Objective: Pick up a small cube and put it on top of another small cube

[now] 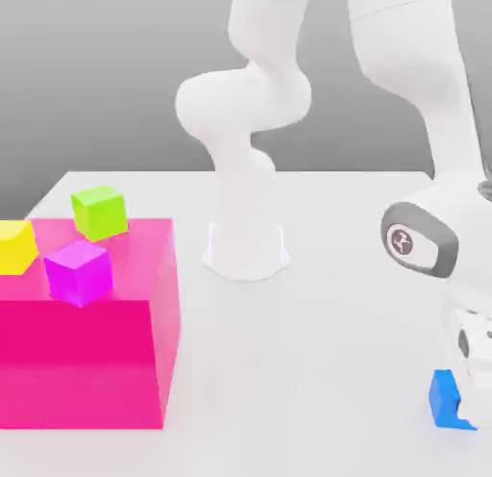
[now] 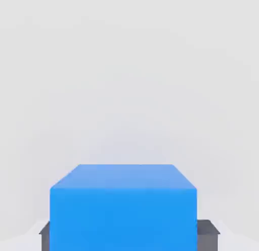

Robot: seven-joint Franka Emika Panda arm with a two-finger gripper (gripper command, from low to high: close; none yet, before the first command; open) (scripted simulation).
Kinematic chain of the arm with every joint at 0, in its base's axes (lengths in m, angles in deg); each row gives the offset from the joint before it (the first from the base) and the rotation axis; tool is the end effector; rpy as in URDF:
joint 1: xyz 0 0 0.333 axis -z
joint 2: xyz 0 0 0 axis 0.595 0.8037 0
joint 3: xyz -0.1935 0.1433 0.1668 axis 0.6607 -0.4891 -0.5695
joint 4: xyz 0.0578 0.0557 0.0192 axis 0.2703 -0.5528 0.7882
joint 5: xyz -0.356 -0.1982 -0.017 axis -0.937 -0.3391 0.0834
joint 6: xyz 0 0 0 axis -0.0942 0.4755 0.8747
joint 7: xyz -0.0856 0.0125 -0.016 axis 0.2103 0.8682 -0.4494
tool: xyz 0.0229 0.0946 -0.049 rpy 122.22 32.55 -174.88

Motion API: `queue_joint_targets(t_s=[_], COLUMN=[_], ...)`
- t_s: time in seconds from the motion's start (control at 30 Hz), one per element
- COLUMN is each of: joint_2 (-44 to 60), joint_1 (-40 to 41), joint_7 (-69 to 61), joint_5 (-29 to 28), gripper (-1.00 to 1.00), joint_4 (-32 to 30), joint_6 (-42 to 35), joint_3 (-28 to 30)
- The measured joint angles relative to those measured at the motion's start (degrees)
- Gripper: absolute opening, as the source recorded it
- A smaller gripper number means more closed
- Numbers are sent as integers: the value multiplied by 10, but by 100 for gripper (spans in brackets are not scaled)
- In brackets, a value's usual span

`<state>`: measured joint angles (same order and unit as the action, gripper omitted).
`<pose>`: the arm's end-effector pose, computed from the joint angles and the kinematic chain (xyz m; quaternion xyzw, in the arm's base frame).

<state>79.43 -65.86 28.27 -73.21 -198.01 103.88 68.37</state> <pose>0.3922 0.2828 0.1031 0.9466 0.3223 -0.0004 0.0001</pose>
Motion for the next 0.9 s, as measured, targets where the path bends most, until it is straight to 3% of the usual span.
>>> queue_joint_targets(t_s=[0.07,0.23,0.43,0.8,0.9], joint_2=[5,-84,-209,-414,-409], joint_1=[-2,14,124,339,359], joint_7=[0,-18,-3,63,67], joint_5=[0,24,41,16,15], gripper=[-100,-100,-100,-100,-100], joint_4=[1,-15,2,36,7], joint_6=[4,-69,-202,-441,-407], joint_3=[2,-13,70,202,221])
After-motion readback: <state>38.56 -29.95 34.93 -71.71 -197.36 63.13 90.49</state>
